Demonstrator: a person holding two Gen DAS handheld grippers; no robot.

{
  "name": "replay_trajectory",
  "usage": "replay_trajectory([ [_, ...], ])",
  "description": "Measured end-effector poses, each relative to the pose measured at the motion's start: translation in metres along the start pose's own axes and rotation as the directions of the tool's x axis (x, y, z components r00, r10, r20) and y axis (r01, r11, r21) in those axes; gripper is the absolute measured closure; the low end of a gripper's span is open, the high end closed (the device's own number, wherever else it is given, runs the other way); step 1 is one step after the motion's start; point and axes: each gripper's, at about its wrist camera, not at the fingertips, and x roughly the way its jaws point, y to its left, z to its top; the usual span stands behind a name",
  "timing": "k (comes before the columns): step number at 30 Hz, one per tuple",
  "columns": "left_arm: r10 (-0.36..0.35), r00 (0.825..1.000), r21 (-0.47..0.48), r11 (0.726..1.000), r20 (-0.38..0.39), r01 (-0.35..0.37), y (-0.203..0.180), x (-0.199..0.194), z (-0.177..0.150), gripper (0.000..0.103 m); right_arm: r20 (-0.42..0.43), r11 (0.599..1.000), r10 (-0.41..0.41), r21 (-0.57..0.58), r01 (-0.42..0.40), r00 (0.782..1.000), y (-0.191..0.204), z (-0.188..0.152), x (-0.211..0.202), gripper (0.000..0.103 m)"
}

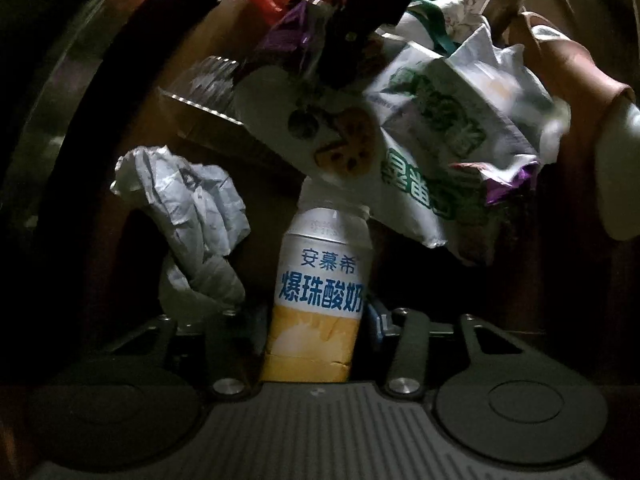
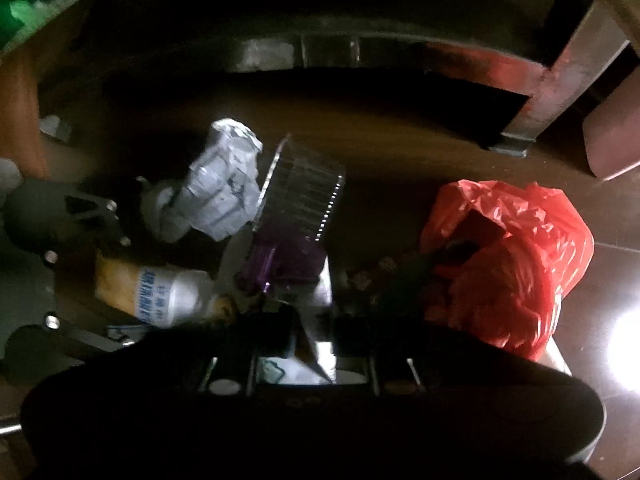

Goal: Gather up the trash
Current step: 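Grasp the white yogurt bottle with the left tool while the right tool grasps the snack wrapper, then lift the bottle and wrapper and carry them over the green trash bin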

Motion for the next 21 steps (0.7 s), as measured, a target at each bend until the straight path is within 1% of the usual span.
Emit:
replay_trajectory([
  [1, -0.011, 1.000, -0.014, 1.000, -0.003, 0.011, 0.000, -0.002, 0.000, 0.058, 0.004, 1.000, -0.002, 0.015, 0.002, 1.000, 0.000, -0.001, -0.004, 0.097],
  [4, -0.021, 1.000, -0.048, 0.999, -0.017, 0.020, 0.002, -0.015, -0.004, 0.058, 0.021, 0.999, 0.005, 0.034, -0.006, 1.000, 0.004, -0.006, -0.021, 0.101],
  [8, -0.021, 1.000, -0.094, 0.995, -0.017, 0.019, 0.006, -0.045, -0.008, 0.058, 0.037, 1.000, -0.001, 0.031, 0.000, 0.999, 0.013, -0.008, -0.051, 0.101],
  [10, -0.011, 1.000, -0.118, 0.993, -0.012, 0.009, 0.007, -0.063, -0.009, 0.058, 0.053, 1.000, -0.013, 0.019, 0.012, 0.998, 0.022, -0.009, -0.073, 0.101],
  [16, 0.003, 1.000, -0.229, 0.973, 0.030, 0.004, 0.006, -0.138, -0.013, 0.058, 0.122, 0.999, -0.033, 0.019, 0.031, 0.992, 0.049, -0.014, -0.149, 0.101],
  [19, 0.016, 0.998, -0.285, 0.958, 0.065, 0.003, 0.006, -0.180, -0.014, 0.058, 0.180, 0.998, -0.051, 0.035, 0.045, 0.982, 0.064, -0.021, -0.195, 0.101],
  [21, 0.035, 0.995, -0.314, 0.949, 0.094, -0.004, 0.000, -0.209, -0.016, 0.058, 0.215, 0.997, -0.067, 0.045, 0.059, 0.974, 0.072, -0.026, -0.223, 0.101],
])
